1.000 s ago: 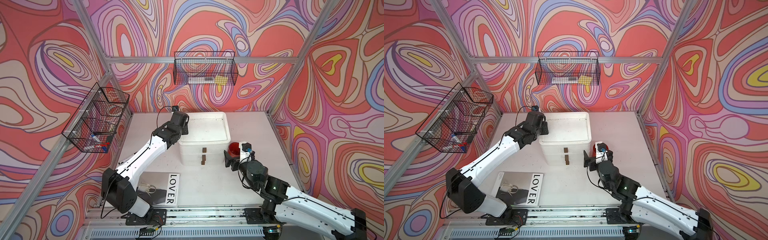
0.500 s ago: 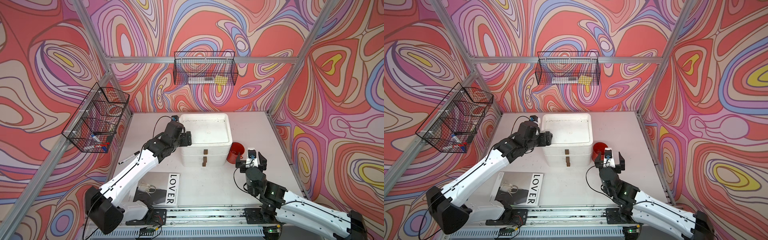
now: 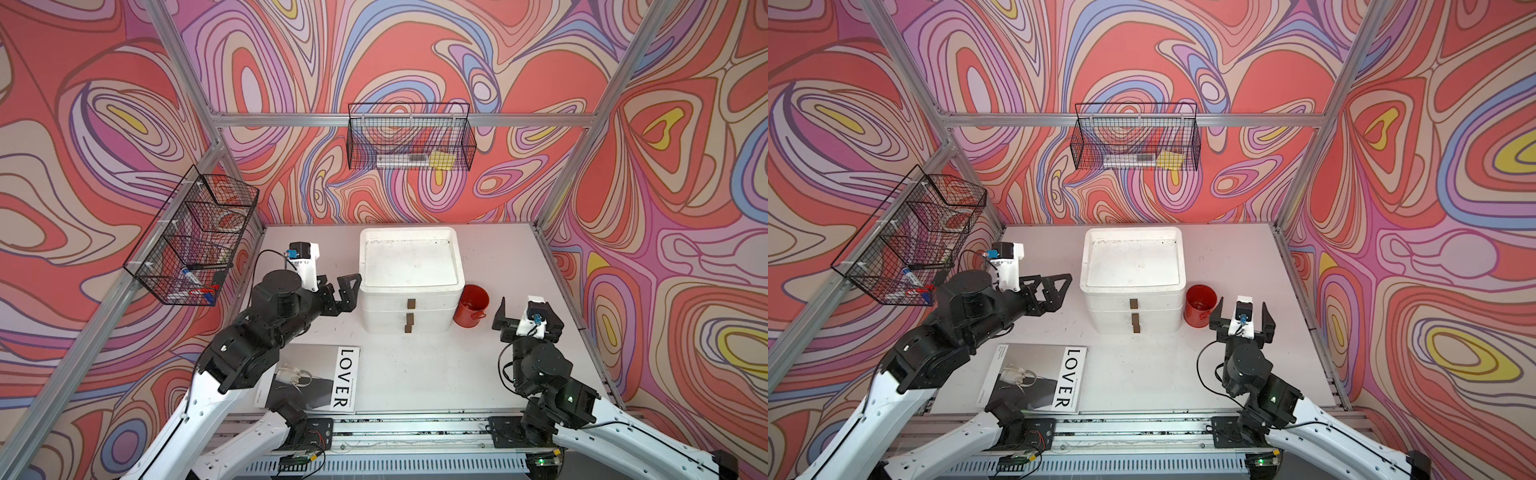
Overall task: Place the umbrella in the drawer by color
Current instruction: Reset both arms
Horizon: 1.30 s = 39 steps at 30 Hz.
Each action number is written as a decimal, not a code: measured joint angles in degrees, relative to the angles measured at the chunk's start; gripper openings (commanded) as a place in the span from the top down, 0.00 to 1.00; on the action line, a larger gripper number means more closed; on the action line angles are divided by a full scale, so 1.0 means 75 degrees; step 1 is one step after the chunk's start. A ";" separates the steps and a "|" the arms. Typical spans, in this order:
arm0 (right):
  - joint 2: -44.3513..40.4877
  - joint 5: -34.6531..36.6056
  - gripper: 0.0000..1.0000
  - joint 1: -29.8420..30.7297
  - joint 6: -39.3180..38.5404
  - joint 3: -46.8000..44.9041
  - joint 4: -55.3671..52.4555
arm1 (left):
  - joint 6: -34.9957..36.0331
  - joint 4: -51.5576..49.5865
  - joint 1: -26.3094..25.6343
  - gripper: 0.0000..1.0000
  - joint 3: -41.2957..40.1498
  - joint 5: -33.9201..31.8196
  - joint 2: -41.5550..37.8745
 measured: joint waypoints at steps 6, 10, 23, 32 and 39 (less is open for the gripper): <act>-0.0271 -0.0525 0.02 -0.0554 -0.0691 -0.1131 0.1014 | 0.0527 -0.0344 0.0000 0.01 -0.0560 -0.0382 -0.1064; 0.0740 -0.1154 0.02 -0.1486 -0.0463 -0.1451 0.1297 | 0.0848 -0.0475 0.0000 0.01 -0.1023 -0.0609 -0.1472; 0.5537 -0.3853 0.02 -0.4689 0.1437 -0.1207 0.3518 | 0.1294 -0.0490 0.0003 0.01 -0.1515 -0.0784 -0.1947; 0.7050 -0.5117 0.02 -0.5683 0.2022 -0.0903 0.5377 | 0.1303 -0.0484 0.0248 0.01 -0.1565 -0.0542 -0.1859; 0.8244 -0.5732 0.02 -0.5960 0.2017 -0.0615 0.6749 | 0.1300 -0.0478 0.0364 0.01 -0.1574 -0.0338 -0.1702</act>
